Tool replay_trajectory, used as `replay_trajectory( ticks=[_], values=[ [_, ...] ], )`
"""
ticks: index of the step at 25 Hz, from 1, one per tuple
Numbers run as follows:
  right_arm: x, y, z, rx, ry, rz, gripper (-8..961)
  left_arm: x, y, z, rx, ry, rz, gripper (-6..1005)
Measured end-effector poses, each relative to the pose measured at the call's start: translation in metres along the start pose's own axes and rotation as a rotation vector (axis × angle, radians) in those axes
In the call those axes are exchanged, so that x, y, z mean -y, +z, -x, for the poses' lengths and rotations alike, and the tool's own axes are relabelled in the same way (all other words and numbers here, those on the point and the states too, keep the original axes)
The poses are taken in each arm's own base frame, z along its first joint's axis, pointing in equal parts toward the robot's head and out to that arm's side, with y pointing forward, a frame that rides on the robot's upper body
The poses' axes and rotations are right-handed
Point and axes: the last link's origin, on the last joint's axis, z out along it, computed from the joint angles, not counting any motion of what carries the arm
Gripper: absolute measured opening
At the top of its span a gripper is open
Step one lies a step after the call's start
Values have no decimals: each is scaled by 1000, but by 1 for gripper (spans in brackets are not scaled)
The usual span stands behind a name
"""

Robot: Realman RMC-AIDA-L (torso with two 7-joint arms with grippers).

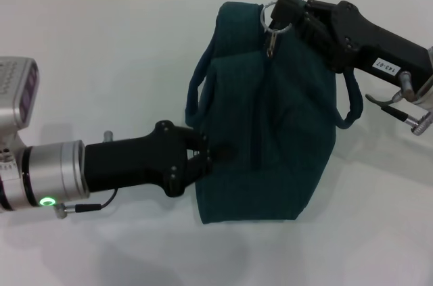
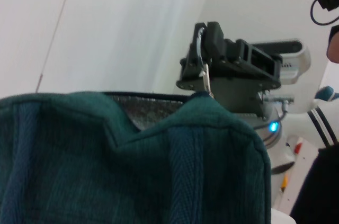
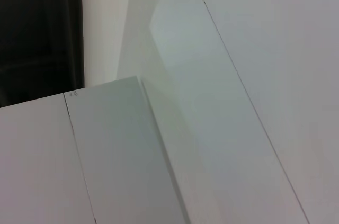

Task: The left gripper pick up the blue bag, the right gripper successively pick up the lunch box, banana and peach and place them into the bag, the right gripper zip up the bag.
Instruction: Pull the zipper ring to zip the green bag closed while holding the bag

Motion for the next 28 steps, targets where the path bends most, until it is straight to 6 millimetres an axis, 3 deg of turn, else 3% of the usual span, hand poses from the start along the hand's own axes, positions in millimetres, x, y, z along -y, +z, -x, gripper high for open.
replay_trajectory(
  ticks=[28],
  values=[
    [8,0,-2,-26,2,-47,11,-14,2,5,32,68,97,68]
  ],
)
